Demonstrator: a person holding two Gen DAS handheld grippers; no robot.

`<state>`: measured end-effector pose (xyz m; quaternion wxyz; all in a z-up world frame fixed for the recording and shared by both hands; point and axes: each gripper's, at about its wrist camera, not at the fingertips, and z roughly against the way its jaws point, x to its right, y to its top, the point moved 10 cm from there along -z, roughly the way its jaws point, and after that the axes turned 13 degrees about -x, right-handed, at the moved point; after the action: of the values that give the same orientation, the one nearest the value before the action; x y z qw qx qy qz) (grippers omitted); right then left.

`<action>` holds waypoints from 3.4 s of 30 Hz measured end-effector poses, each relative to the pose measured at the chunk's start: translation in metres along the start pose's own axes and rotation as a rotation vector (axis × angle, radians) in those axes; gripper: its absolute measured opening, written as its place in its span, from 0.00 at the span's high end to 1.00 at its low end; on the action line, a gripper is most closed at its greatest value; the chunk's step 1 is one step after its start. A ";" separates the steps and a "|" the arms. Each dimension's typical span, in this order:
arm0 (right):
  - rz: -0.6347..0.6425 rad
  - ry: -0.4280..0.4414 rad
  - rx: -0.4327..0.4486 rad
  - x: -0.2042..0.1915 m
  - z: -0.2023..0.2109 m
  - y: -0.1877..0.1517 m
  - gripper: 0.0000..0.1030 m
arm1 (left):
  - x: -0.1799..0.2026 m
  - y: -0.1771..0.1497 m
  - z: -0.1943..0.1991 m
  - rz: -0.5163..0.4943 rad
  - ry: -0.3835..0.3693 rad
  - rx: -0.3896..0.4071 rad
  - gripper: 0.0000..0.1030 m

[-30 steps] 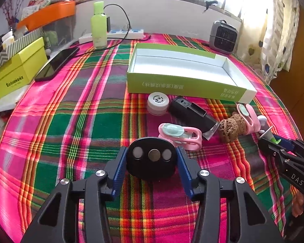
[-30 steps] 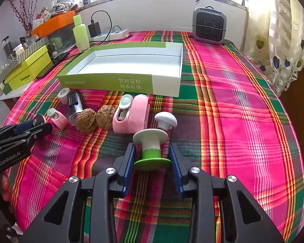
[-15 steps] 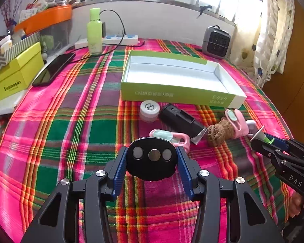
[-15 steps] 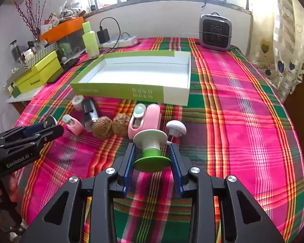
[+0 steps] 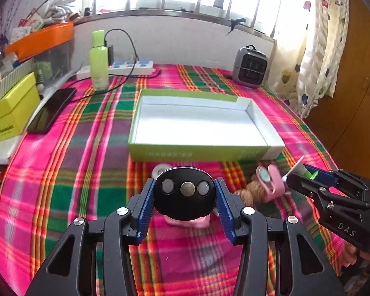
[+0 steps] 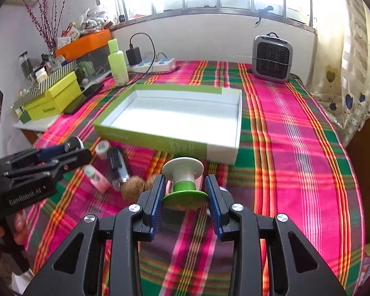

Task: Organize objects
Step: 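Carry the spool and black holder into the open box with both grippers, then open both grippers to release spool and holder inside the box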

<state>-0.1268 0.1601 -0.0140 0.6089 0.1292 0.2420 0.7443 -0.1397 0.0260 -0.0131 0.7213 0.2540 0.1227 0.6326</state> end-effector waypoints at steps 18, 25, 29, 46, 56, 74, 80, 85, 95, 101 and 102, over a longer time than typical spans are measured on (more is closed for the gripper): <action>-0.022 -0.046 0.002 0.022 -0.034 0.066 0.66 | -0.011 0.065 -0.044 0.049 -0.027 -0.033 0.55; -0.041 -0.058 -0.047 0.035 -0.062 0.077 0.66 | -0.021 0.076 -0.064 0.068 -0.011 -0.057 0.55; -0.030 -0.062 -0.065 0.035 -0.073 0.080 0.66 | -0.022 0.078 -0.077 0.070 -0.008 -0.086 0.55; 0.013 -0.078 -0.115 0.029 -0.092 0.075 0.66 | -0.019 0.071 -0.092 0.025 0.028 -0.136 0.55; 0.002 -0.076 -0.122 0.030 -0.088 0.067 0.65 | -0.013 0.060 -0.088 0.001 0.038 -0.147 0.55; -0.007 -0.075 -0.132 0.025 -0.076 0.046 0.65 | -0.008 0.035 -0.073 -0.004 0.023 -0.145 0.55; 0.001 -0.069 -0.135 0.021 -0.070 0.034 0.65 | -0.007 0.024 -0.067 -0.005 0.025 -0.143 0.55; -0.003 -0.061 -0.135 0.017 -0.064 0.026 0.65 | -0.007 0.017 -0.062 0.000 0.028 -0.141 0.55; -0.036 -0.012 -0.063 0.017 -0.046 0.031 0.44 | -0.011 0.016 -0.053 0.046 -0.010 -0.135 0.50; -0.030 -0.039 -0.045 0.017 -0.039 0.029 0.44 | -0.016 0.015 -0.039 0.075 -0.026 -0.101 0.46; -0.033 -0.037 -0.038 0.016 -0.037 0.029 0.44 | -0.016 0.015 -0.036 0.073 -0.026 -0.095 0.45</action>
<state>-0.1727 0.1643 -0.0321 0.6276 0.1272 0.2187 0.7363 -0.1731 0.0188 -0.0385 0.7106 0.2320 0.0736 0.6602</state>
